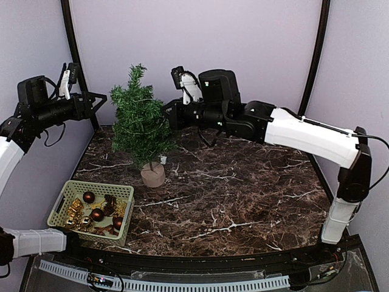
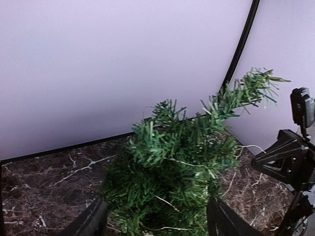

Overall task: Decorate the small christmas tree
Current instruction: Wrap the side of the string light in the gap of the branches.

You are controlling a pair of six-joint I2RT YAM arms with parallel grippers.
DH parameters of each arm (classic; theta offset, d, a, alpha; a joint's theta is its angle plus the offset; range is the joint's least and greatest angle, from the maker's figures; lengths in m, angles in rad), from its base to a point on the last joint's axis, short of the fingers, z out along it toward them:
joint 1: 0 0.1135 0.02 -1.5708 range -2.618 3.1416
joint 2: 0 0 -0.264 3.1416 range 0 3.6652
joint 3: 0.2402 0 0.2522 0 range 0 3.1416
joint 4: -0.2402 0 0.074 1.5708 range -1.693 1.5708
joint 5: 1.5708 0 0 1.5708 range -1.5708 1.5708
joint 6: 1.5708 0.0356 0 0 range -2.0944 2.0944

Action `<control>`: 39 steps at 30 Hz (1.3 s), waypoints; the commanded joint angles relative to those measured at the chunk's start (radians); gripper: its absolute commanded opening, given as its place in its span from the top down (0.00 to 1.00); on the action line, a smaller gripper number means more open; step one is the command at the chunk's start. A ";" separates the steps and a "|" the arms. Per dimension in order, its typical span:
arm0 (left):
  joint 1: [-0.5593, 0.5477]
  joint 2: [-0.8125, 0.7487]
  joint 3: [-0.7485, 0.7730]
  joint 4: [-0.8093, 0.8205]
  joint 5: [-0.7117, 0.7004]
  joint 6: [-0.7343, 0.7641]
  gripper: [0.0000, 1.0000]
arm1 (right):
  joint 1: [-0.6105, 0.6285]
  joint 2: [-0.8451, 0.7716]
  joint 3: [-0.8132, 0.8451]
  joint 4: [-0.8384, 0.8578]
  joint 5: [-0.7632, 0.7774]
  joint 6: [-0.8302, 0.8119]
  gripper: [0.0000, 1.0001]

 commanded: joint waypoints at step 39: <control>0.004 0.182 -0.034 0.233 0.270 -0.155 1.00 | -0.159 0.211 0.143 0.062 -0.220 0.018 1.00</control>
